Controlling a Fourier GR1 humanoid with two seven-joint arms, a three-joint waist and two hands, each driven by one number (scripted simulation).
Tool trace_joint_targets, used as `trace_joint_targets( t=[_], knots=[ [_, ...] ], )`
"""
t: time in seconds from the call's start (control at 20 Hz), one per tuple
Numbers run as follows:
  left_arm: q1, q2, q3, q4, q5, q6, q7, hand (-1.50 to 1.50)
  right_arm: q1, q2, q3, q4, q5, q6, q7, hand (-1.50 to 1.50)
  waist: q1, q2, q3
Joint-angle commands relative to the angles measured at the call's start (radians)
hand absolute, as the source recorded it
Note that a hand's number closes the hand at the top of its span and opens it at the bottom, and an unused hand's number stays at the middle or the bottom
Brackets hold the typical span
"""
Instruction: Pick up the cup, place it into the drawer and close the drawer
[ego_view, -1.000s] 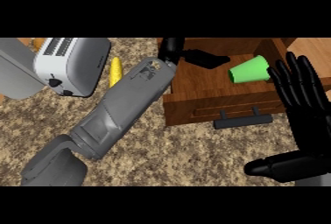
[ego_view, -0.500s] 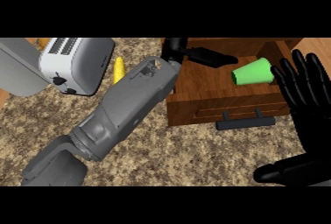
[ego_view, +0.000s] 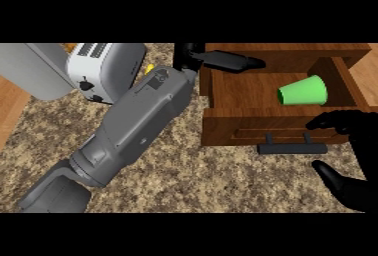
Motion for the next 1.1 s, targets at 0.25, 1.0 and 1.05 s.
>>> trace_joint_targets(
  t=[0.25, 1.0, 1.05],
  knots=[
    [0.235, 0.172, 0.057, -0.298, 0.028, 0.029, 0.080, -1.50, 0.056, -0.102, 0.005, -0.019, 0.114, 0.099, -0.026, 1.50, 0.043, -0.011, -0.001],
    [0.773, 0.434, 0.126, -0.775, 0.052, -0.081, 0.126, -1.50, 0.048, -0.120, 0.196, 0.108, 0.576, 0.072, -0.159, 1.50, 0.033, 0.000, 0.000],
    [0.791, 0.441, 0.111, -0.841, 0.053, -0.049, 0.159, -1.50, 0.061, -0.137, 0.225, 0.115, 0.646, 0.066, -0.198, 1.50, 0.043, -0.003, 0.000]
  ],
)
